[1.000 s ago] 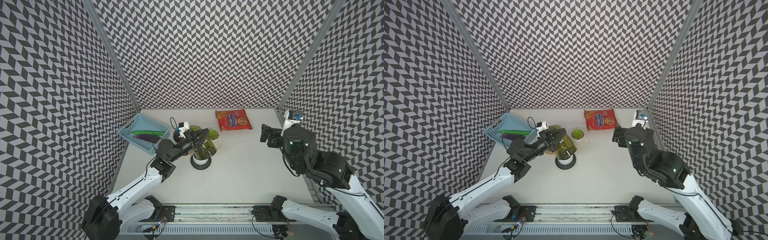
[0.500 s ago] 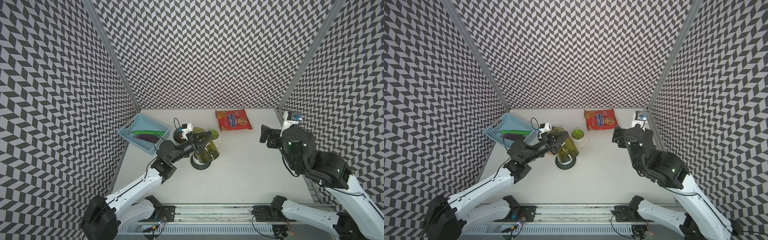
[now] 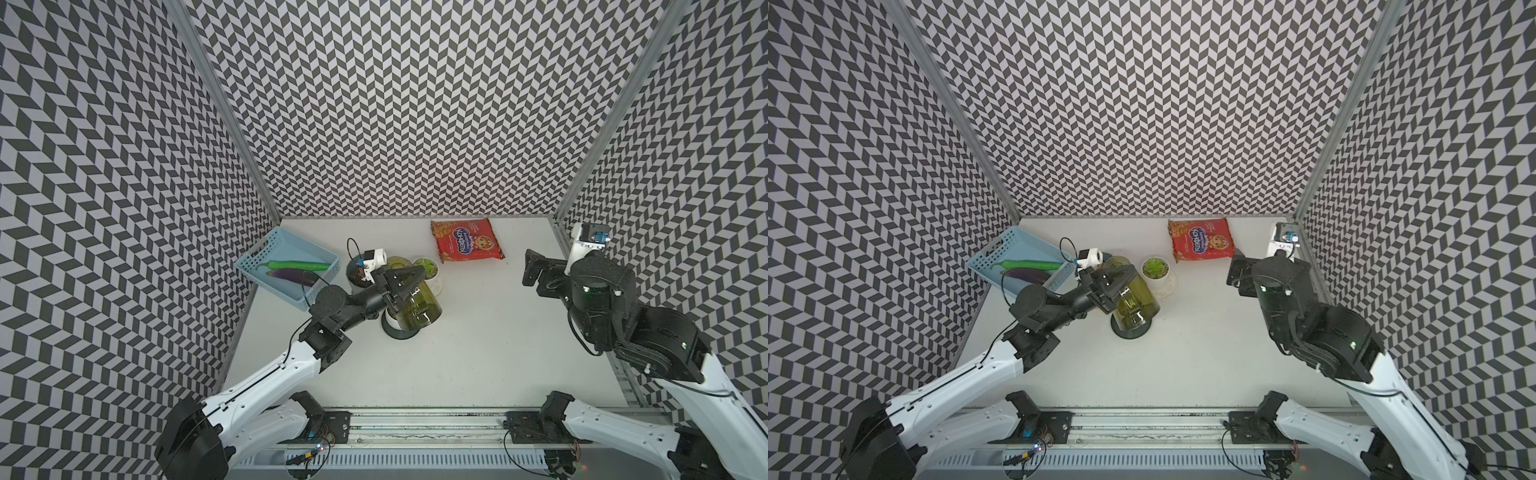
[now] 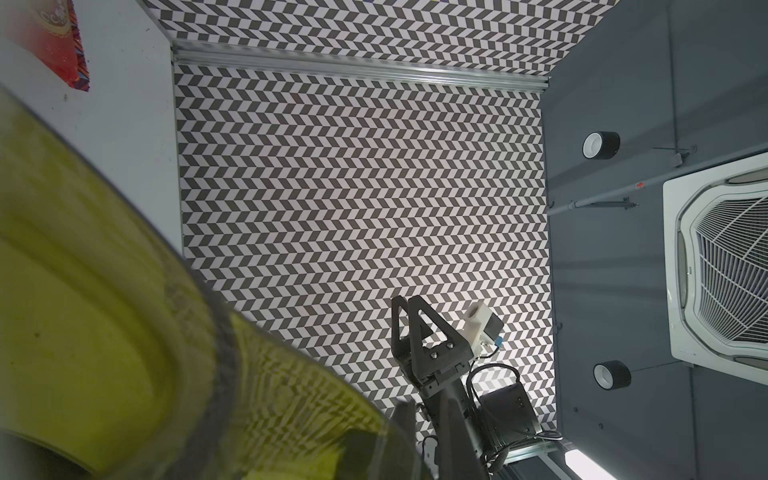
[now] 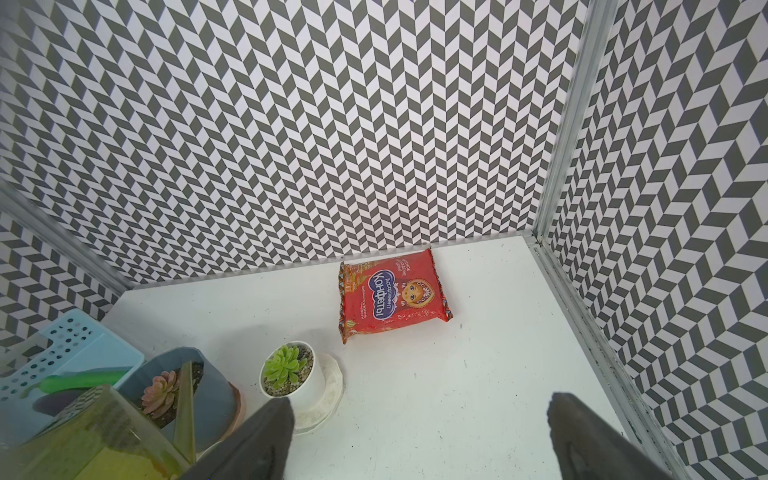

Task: Water the succulent around the soil edge
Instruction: Water the soil of the potted plant with water.

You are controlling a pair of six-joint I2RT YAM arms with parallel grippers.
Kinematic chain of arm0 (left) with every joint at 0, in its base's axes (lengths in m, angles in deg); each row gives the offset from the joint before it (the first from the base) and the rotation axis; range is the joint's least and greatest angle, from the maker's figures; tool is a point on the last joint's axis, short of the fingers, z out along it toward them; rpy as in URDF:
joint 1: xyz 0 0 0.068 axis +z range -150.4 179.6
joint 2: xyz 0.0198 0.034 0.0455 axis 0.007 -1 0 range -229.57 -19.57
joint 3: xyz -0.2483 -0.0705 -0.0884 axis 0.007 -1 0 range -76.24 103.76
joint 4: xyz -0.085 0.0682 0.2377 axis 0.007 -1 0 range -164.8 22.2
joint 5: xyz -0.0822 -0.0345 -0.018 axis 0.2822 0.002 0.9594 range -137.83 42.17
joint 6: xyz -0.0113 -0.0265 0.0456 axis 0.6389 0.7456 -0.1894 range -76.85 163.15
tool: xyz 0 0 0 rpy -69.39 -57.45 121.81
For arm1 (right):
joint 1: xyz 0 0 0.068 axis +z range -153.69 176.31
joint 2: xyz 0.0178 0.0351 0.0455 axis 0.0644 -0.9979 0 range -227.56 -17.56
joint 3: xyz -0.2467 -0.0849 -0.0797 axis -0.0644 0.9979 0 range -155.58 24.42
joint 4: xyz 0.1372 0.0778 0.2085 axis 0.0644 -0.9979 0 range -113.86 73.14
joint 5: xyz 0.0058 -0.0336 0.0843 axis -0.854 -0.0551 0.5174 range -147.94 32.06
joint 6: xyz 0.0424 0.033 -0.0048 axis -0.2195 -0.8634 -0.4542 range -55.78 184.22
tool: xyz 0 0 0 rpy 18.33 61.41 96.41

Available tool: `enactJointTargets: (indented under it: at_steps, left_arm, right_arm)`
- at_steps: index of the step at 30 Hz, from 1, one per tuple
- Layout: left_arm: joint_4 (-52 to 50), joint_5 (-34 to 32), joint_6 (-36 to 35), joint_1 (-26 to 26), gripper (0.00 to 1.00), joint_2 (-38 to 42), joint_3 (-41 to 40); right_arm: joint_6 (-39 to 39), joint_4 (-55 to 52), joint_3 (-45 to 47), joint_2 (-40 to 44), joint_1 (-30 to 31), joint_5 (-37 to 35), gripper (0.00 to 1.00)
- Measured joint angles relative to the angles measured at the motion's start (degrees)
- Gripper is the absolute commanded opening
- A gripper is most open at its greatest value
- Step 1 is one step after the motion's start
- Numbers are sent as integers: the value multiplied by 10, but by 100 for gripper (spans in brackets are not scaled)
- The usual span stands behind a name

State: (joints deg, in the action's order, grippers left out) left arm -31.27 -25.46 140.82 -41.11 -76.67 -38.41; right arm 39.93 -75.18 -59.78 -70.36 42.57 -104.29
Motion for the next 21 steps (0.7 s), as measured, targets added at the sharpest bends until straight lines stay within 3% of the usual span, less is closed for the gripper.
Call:
enactJointTargets:
  at_steps: [21]
  left_arm:
    - [6,-31,13,-39,0,30,-37]
  right_arm:
    - [-3,1,3,1,0,1,100]
